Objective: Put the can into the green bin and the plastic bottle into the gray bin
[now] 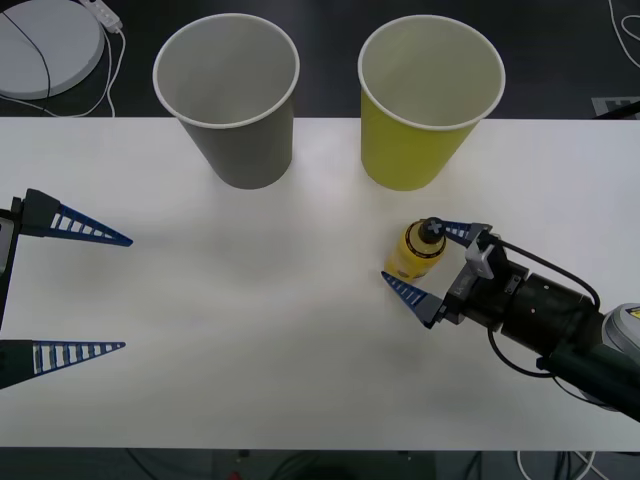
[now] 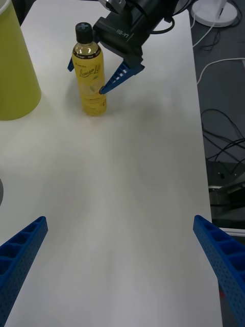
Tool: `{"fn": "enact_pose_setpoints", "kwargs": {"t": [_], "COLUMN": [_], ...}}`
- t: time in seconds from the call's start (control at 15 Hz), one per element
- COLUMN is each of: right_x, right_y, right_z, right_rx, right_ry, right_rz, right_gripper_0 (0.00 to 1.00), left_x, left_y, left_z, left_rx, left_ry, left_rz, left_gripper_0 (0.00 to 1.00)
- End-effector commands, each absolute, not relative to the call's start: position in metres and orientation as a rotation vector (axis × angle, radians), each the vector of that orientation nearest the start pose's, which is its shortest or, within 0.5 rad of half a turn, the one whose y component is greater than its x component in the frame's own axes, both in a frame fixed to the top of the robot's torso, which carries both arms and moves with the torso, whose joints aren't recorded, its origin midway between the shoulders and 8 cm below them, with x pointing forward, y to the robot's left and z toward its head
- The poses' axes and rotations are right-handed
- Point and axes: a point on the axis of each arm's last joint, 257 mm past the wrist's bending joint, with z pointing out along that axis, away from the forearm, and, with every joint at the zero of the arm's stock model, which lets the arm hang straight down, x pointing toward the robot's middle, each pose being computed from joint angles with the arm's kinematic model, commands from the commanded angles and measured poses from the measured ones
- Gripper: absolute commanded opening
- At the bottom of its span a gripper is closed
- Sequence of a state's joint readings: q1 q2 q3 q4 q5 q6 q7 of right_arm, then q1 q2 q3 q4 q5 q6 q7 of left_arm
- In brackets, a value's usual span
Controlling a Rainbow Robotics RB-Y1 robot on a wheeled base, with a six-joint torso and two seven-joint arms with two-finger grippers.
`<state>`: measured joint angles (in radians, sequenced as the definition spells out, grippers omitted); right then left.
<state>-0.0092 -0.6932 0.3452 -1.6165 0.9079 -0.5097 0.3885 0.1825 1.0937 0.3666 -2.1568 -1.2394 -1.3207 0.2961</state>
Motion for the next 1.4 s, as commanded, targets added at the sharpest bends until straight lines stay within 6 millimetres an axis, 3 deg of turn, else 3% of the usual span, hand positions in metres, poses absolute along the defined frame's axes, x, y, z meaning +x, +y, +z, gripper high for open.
{"fn": "enact_pose_setpoints", "kwargs": {"t": [0.07,0.87,1.4], "right_x": [0.448,0.445,0.439], "right_y": [-0.147,-0.147,-0.156], "right_z": [-0.245,-0.239,-0.207], "right_rx": [-0.922,-0.911,-0.918], "right_ry": [1.470,1.463,1.420], "right_rz": [0.384,0.419,0.454], "right_gripper_0": [0.00,0.00,0.00], "left_x": [0.308,0.308,0.308], "left_y": [0.235,0.235,0.235], "left_z": [-0.111,-0.111,-0.111], "left_rx": [1.672,1.672,1.672], "left_ry": [1.536,1.536,1.536], "left_rz": [-0.372,-0.372,-0.372], "left_gripper_0": [1.00,1.00,1.00]}}
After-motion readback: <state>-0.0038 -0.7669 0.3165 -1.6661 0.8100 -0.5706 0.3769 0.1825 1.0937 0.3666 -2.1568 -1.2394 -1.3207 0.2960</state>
